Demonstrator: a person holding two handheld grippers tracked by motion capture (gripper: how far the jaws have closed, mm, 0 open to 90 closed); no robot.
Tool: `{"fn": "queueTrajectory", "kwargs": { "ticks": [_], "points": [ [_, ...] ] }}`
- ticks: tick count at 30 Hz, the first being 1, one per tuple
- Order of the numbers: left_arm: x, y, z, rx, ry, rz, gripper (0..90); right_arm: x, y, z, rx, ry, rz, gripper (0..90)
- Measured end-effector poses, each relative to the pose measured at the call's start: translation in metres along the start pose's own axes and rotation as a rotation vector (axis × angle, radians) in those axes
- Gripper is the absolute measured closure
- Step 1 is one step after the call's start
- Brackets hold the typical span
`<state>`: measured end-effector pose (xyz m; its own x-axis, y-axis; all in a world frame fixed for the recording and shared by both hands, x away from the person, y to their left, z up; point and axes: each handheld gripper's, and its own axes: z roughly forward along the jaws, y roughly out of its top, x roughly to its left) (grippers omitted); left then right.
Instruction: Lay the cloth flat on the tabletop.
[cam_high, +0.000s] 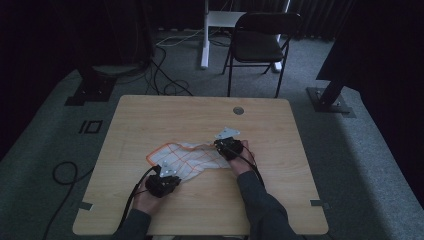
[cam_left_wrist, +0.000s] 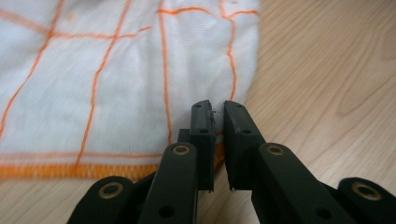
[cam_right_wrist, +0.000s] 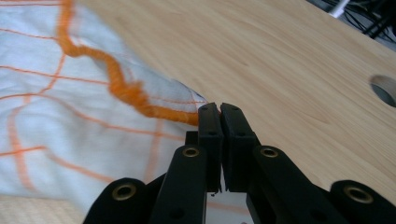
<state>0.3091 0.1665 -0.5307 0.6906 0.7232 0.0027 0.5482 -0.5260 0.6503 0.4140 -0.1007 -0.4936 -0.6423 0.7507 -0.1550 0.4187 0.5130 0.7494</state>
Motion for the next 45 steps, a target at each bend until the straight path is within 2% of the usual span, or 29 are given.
{"fn": "queueTrajectory", "kwargs": {
  "ticks": [1, 4, 7, 9, 15, 16, 20, 23, 26, 29, 34, 37, 42, 43, 45],
  "points": [
    [0.003, -0.001, -0.001, -0.001, 0.003, -0.006, 83.7, -0.004, 0.0, -0.001, -0.001, -0.007, 0.011, 88.0],
    [0.012, -0.004, -0.004, 0.005, 0.046, -0.023, 83.4, -0.015, -0.002, -0.003, 0.002, -0.018, 0.051, 87.9],
    [0.018, -0.005, -0.006, 0.006, 0.098, -0.048, 80.6, -0.025, -0.006, 0.0, 0.038, -0.053, 0.109, 84.4],
    [0.02, -0.005, -0.006, 0.004, 0.103, -0.053, 79.6, -0.029, -0.01, 0.001, 0.055, -0.076, 0.128, 81.3],
    [0.022, -0.004, -0.004, -0.003, 0.123, -0.057, 77.1, -0.026, -0.013, -0.005, 0.043, -0.093, 0.104, 75.9],
    [0.023, -0.004, -0.003, -0.003, 0.131, -0.054, 77.1, -0.025, -0.014, -0.006, 0.041, -0.081, 0.1, 74.7],
    [0.031, 0.001, 0.002, -0.009, 0.176, -0.055, 76.7, -0.012, -0.015, -0.01, 0.027, -0.039, 0.063, 72.3],
    [0.041, 0.005, 0.006, -0.02, 0.168, -0.079, 81.4, 0.0, -0.015, -0.009, 0.024, -0.025, 0.029, 71.6],
    [0.045, 0.01, 0.007, -0.016, 0.168, -0.067, 85.4, 0.012, -0.014, -0.008, 0.024, -0.002, -0.002, 71.1],
    [0.045, 0.016, 0.003, -0.042, 0.166, -0.065, 86.6, 0.024, -0.011, -0.008, 0.009, 0.027, -0.028, 70.2],
    [0.049, 0.03, -0.004, -0.113, 0.161, -0.097, 86.8, 0.048, -0.007, -0.008, -0.01, 0.093, -0.088, 67.5],
    [0.052, 0.039, -0.003, -0.141, 0.164, -0.11, 86.8, 0.06, -0.005, -0.008, -0.025, 0.129, -0.118, 62.0],
    [0.055, 0.055, 0.0, -0.19, 0.171, -0.149, 86.7, 0.078, -0.006, -0.006, -0.029, 0.181, -0.132, 57.5],
    [0.056, 0.058, 0.0, -0.195, 0.176, -0.149, 86.7, 0.08, -0.006, -0.004, -0.016, 0.179, -0.146, 59.8],
    [0.056, 0.065, 0.002, -0.21, 0.176, -0.154, 86.7, 0.08, -0.008, -0.001, 0.008, 0.158, -0.16, 74.1]
  ]
}}
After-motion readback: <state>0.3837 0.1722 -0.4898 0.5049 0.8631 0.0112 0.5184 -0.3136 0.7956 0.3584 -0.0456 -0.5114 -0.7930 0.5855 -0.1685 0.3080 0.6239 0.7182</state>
